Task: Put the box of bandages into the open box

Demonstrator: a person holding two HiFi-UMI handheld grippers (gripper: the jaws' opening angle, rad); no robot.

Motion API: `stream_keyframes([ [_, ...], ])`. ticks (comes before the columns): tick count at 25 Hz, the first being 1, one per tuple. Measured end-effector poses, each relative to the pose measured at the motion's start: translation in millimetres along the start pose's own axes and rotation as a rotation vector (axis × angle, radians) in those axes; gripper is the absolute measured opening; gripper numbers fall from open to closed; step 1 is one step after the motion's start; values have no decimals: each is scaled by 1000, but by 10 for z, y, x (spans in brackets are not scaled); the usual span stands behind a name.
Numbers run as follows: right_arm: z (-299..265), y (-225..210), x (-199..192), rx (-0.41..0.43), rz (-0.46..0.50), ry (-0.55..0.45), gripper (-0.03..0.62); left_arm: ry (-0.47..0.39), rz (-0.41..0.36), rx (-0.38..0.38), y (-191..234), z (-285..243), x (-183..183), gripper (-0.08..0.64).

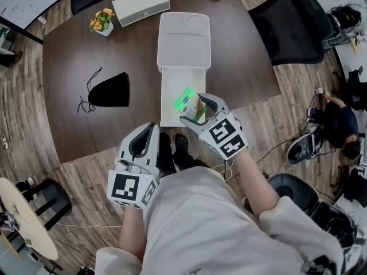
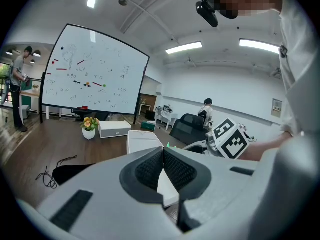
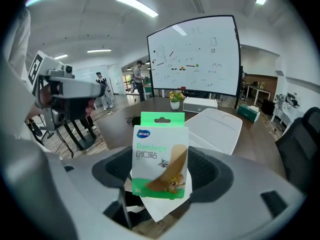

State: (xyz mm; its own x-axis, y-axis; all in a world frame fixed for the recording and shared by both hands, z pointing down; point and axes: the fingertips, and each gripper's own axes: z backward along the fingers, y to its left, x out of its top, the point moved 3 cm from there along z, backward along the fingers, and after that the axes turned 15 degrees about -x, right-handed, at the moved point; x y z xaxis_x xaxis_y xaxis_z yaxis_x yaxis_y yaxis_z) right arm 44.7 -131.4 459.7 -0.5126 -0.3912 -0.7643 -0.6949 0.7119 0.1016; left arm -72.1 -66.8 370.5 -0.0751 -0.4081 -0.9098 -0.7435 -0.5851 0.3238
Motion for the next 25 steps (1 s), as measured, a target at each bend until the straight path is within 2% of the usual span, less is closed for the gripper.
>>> stream_keyframes([
  [19,-561,26,-277,-66,40,148,350,45,37,-77,318,-71,-72,5],
  [25,-674,19,-378,-79,-4,204,350,59,60,-92,370,-90,-129,5],
])
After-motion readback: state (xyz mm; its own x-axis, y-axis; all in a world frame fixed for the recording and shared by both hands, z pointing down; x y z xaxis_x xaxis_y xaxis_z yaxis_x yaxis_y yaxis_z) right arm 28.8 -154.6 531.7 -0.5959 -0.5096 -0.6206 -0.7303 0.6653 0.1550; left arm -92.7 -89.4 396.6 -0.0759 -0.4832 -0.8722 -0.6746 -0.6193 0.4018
